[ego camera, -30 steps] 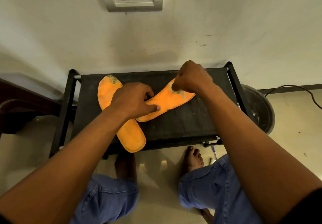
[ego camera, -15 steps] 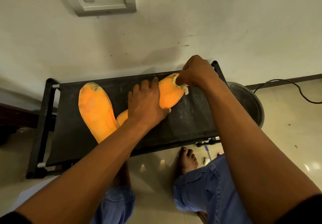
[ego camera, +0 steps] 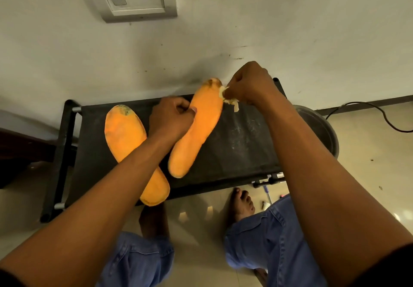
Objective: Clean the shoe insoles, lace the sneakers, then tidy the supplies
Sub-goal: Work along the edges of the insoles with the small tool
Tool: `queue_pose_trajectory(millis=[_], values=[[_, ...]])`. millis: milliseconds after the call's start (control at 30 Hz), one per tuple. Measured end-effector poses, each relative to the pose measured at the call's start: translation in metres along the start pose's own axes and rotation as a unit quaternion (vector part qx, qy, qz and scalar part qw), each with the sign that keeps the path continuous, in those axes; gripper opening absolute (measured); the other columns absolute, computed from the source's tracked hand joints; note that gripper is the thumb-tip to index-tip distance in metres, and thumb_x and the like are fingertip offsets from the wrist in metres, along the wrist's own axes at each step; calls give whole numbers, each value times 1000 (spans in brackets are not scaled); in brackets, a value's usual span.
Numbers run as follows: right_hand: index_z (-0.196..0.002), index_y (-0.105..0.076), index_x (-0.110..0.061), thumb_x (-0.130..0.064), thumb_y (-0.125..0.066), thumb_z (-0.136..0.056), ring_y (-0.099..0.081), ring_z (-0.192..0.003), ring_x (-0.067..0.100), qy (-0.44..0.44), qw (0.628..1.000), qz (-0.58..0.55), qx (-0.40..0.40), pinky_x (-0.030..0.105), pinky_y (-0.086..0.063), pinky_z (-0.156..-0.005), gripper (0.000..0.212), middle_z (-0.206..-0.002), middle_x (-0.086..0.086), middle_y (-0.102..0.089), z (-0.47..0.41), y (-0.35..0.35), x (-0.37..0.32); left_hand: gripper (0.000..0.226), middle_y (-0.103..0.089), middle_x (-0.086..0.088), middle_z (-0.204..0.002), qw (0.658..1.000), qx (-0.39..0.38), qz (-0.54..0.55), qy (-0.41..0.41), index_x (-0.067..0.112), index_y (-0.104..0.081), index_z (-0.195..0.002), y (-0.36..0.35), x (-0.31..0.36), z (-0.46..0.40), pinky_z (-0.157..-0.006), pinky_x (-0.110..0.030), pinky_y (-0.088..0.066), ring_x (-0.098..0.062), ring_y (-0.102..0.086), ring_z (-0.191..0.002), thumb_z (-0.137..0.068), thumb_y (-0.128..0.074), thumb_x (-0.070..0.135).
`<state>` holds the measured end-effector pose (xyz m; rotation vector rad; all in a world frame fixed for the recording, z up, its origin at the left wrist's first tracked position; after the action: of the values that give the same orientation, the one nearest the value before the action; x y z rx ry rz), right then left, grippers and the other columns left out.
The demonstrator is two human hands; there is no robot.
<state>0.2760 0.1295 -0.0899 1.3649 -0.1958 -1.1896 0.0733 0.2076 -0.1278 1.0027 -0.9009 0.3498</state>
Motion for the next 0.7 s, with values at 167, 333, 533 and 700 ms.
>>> queue_pose_trajectory(millis=[167,333,533,700], values=[[-87,-78,-8,-19,-83,-73,-71,-75,20,46,998,-32,5,38,-61,-73,19,-85,8,-74,5,0,-17,7,-72,-11,-84,964,-40,196,173,12,-65,-88,22,-24,16,-51,-26,-47,-14,-68,-60,-90,-71,11],[-83,-77,-11,-24,-86,-69,-71,-76,22,54,998,-9,-32,39,-62,-74,21,-83,7,-73,10,-14,-26,11,-69,-15,-79,914,-41,327,238,3,-62,-97,38,-29,40,-57,-28,-60,-20,-70,-61,-89,-68,-1],[-88,-77,-13,-27,-87,-72,-69,-78,21,62,997,-13,-50,34,-57,-67,24,-85,5,-72,14,-22,-34,14,-69,-23,-100,811,7,505,295,0,-59,-101,34,-43,68,-66,-33,-63,-26,-77,-74,-91,-59,-9],[-93,-76,-13,-25,-85,-74,-69,-83,23,66,996,11,-55,34,-57,-70,25,-90,7,-72,16,-26,-34,13,-71,-25,-111,787,-44,493,369,-3,-62,-110,10,-41,99,-77,-36,-63,-34,-73,-99,-98,-57,-1]])
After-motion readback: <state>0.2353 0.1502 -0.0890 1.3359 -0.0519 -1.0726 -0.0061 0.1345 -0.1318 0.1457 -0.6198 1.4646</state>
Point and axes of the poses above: each hand's wrist, its own z-axis away from the middle knuckle, its own y-axis out of the back of the hand, x = y × z, the point moved 6 cm from there along -z, towards the middle knuckle
